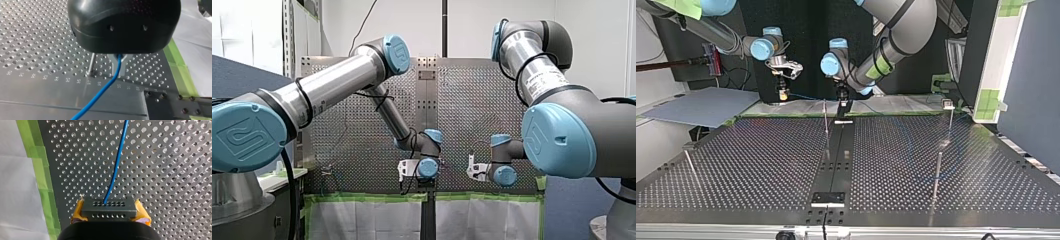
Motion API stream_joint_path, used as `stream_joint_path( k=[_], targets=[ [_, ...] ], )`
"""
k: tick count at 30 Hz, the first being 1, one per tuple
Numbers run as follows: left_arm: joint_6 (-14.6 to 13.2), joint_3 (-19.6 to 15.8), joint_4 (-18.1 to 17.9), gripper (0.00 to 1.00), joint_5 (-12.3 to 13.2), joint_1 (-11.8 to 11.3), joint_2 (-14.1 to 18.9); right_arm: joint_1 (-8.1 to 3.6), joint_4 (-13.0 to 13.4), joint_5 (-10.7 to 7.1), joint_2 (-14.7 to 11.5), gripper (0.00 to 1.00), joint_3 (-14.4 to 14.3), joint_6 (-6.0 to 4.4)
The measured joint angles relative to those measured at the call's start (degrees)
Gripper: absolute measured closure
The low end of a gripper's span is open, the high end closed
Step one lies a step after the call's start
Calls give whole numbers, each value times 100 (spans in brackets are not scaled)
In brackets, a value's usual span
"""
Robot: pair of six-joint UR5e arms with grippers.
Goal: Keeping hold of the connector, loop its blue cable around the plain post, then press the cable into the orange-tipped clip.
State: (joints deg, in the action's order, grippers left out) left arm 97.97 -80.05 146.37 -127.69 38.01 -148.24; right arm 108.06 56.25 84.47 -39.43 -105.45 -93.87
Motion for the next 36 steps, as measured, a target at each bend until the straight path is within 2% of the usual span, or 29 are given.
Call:
stream_joint_path(
  k=[15, 26, 36],
  targets=[
    [-59, -1, -52, 100, 380, -114, -11, -65, 1, 1, 0, 100, 66, -6],
    [-64, 161, -12, 100, 680, -353, -13, -124, -22, -8, 4, 100, 155, -10],
    [-15, 307, 125, 100, 909, -544, -14, -194, -149, -9, 5, 100, 336, 15]
  ],
)
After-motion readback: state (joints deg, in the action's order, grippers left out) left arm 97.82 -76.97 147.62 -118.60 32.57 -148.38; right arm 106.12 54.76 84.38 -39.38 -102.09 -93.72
